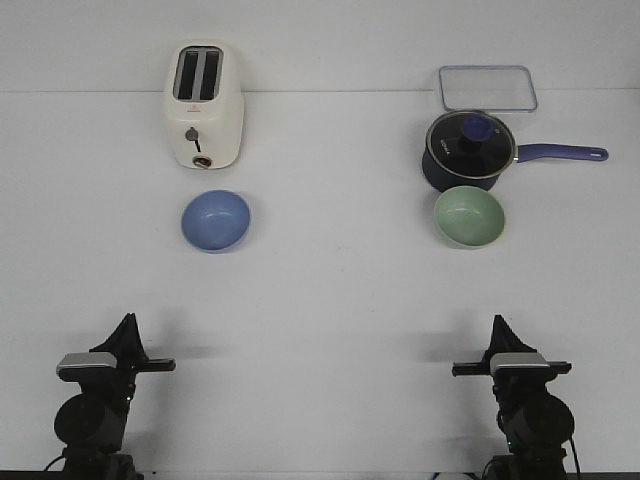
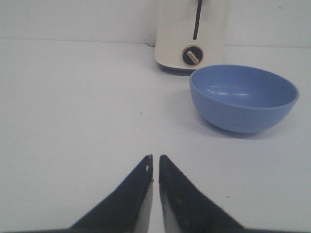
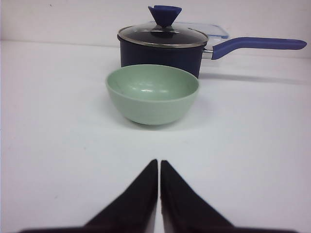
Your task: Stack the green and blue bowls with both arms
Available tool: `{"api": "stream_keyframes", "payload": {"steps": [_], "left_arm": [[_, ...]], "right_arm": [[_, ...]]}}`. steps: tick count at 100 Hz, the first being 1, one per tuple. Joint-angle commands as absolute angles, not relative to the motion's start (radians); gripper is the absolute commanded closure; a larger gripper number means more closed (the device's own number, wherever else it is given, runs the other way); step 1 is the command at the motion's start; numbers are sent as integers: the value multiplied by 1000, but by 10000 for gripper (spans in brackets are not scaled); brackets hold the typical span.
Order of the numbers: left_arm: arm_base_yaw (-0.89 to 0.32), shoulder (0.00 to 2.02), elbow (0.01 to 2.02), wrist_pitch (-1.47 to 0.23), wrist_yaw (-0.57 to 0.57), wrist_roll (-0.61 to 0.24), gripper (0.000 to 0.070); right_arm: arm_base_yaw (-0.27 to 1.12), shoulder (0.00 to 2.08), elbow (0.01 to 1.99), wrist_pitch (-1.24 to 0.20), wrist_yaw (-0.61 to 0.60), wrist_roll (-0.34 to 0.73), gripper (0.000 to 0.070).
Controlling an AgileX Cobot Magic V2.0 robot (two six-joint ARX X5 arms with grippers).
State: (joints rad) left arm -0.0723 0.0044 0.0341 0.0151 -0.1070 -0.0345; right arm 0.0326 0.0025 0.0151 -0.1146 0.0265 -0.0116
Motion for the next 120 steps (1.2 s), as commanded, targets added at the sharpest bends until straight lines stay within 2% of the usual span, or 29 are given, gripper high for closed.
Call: {"api": "stream_keyframes", "payload": {"steps": [1, 71, 86, 96, 109, 120], "left_arm": [[-72, 3, 14, 30, -107, -19, 685], [-72, 3, 14, 30, -107, -19, 685], [-72, 3, 14, 30, -107, -19, 685], [-72, 3, 14, 30, -107, -19, 685], [-72, 3, 14, 30, -107, -19, 685], [-72, 3, 14, 30, -107, -19, 685]], "right_arm": [[32, 1, 13, -102, 26, -19, 690], [32, 1, 13, -97, 24, -10, 690], [35, 1, 13, -107, -33, 131, 691], [35, 1, 13, -110, -54, 187, 691], [35, 1, 19, -96, -58, 342, 691], [35, 9, 112, -176, -72, 439, 691]]}}
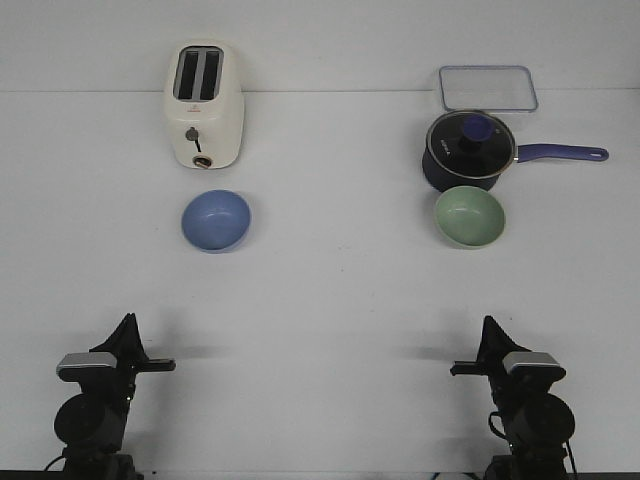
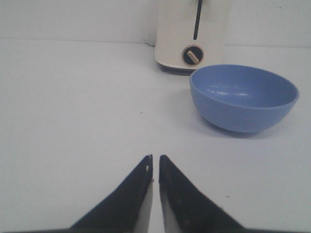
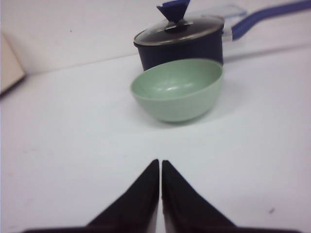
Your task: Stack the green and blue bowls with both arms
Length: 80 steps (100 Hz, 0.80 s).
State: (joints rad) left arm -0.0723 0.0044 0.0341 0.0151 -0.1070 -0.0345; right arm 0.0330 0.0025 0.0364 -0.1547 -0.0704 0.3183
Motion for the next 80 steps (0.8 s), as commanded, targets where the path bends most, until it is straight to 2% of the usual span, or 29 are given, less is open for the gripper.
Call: {"api": "stream_keyframes", "payload": {"steps": [1, 9, 12, 16, 22, 25, 35, 53, 80], "left_arm": [[-72, 3, 14, 30, -107, -19, 685], [-72, 3, 14, 30, -107, -19, 685], [-72, 3, 14, 30, -107, -19, 685], [-72, 3, 14, 30, -107, -19, 685], [-72, 3, 14, 30, -107, -19, 685], [-72, 3, 14, 30, -107, -19, 685], [-72, 3, 14, 30, -107, -19, 685], [-72, 3, 14, 30, -107, -19, 685], [-72, 3, 14, 30, -107, -19, 685]], "right_arm": [[35, 14, 125, -184, -68, 440, 691], [35, 73, 243, -240, -29, 421, 685], [35, 105, 294, -263, -6, 400, 661], [35, 161, 360, -286, 35, 367, 574], [35, 264, 458, -320, 108, 329, 397], [33, 321, 504, -339, 138, 313, 345], [31, 527, 640, -388, 192, 250, 342], [-6, 930, 825, -390, 196, 186, 342], [-115, 1477, 1103, -400, 14, 183, 342]]}}
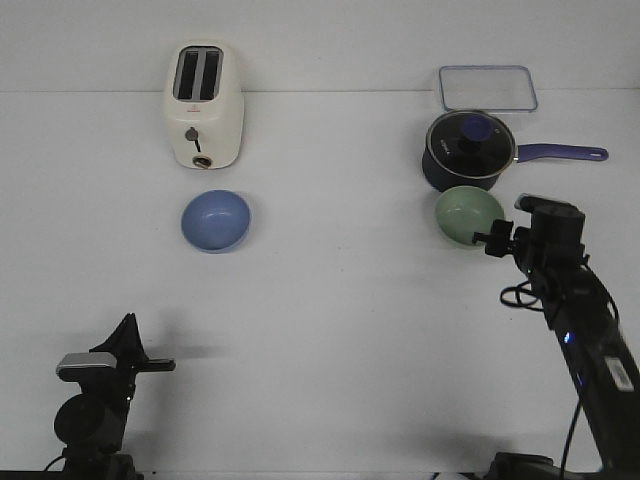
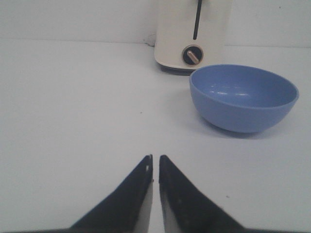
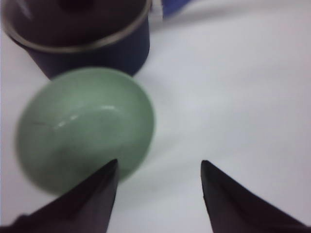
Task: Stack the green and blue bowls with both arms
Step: 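Reach the right gripper to the pale green bowl rim and grasp it, then drag the green bowl toward the robot to the table center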
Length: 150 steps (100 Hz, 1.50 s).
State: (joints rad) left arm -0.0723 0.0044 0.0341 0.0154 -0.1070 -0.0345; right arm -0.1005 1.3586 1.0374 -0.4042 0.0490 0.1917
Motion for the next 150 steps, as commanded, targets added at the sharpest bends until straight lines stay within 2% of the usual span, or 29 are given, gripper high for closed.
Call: {"api": "stream_keyframes", "payload": {"steps": [1, 25, 32, 37, 44, 47, 55, 59, 79, 93, 105, 125, 138, 150], "left_arm": [[-72, 3, 14, 30, -107, -19, 685], [-72, 3, 14, 30, -107, -19, 685], [-72, 3, 14, 30, -107, -19, 685], [-72, 3, 14, 30, -107, -19, 685], [-72, 3, 14, 30, -107, -19, 685], [-72, 3, 14, 30, -107, -19, 685], [-72, 3, 14, 30, -107, -19, 685], [-72, 3, 14, 30, -107, -19, 685], [-72, 3, 14, 30, -107, -19, 685], [-72, 3, 14, 30, -107, -19, 685], [-72, 3, 14, 30, -107, -19, 685], [-72, 3, 14, 30, -107, -19, 685], [-72, 3, 14, 30, -107, -19, 685], [-72, 3, 14, 30, -107, -19, 685]], "right_arm": [[-118, 1493, 1112, -401, 10, 183, 342], [-153, 1744, 1264, -380, -77, 200, 346], [-153, 1781, 1281, -363, -88, 215, 379], [-153, 1792, 1283, -352, -91, 220, 431], [-152, 1800, 1283, -344, -91, 223, 590], [-152, 1800, 1283, -345, -91, 224, 636], [-152, 1800, 1283, -350, -98, 224, 656], [-152, 1800, 1283, -353, -106, 228, 700], [-160, 1717, 1283, -406, -135, 237, 700], [-153, 1571, 1262, -477, -197, 236, 700], [-95, 1412, 1172, -519, -242, 237, 700], [159, 1177, 944, -513, -233, 268, 700], [378, 1153, 835, -463, -183, 326, 700], [518, 1177, 775, -401, -107, 379, 700]]}}
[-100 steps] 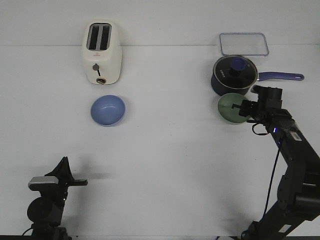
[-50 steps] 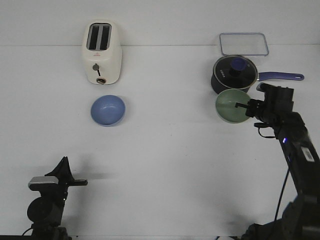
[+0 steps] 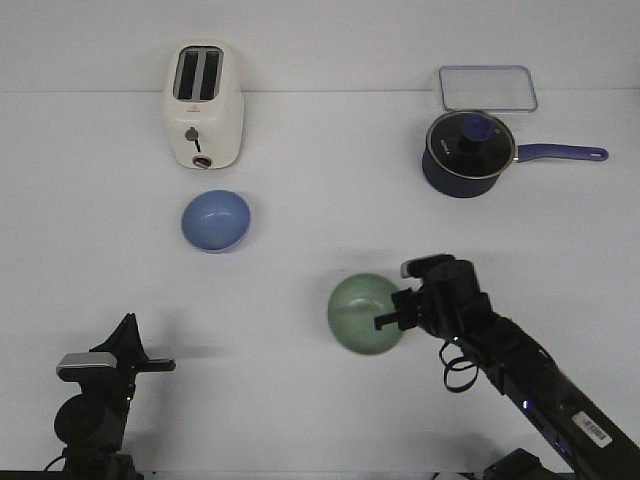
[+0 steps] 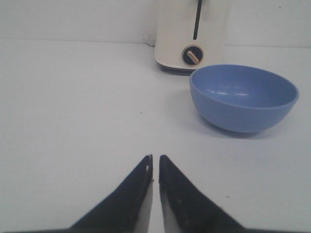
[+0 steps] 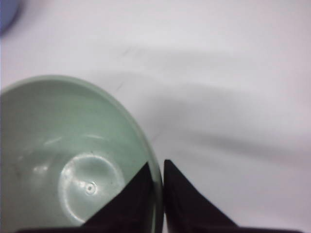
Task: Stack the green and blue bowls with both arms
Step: 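Drag the green bowl toward the robot to the table center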
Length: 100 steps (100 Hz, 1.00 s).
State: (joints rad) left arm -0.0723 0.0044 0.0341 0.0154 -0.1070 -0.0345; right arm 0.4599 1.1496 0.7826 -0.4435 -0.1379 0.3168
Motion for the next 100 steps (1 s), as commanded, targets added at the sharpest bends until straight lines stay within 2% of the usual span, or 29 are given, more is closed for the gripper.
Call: {"api": "stream_keyframes", "payload": {"steps": [1, 27, 57, 62, 72, 76, 94, 100], "left_arm": [[-72, 3, 14, 30, -107, -19, 685], [-72, 3, 14, 30, -107, -19, 685], [-72, 3, 14, 30, -107, -19, 685], [-72, 3, 14, 31, -107, -19, 685], [-72, 3, 14, 30, -107, -19, 685], [-72, 3, 14, 31, -107, -19, 685], [-72, 3, 14, 49, -106, -20, 685], [-72, 3, 15, 54, -105, -55, 685]], "right_arm": [[528, 1180, 772, -395, -103, 384, 700], [658, 1264, 759, -390, -38, 403, 700], [676, 1273, 759, -417, 30, 391, 691], [676, 1273, 759, -420, 31, 391, 640], [676, 1271, 759, -420, 31, 391, 370], [676, 1269, 759, -420, 33, 387, 304], [681, 1149, 759, -435, 58, 319, 301], [698, 1075, 758, -456, 81, 317, 301]]}}
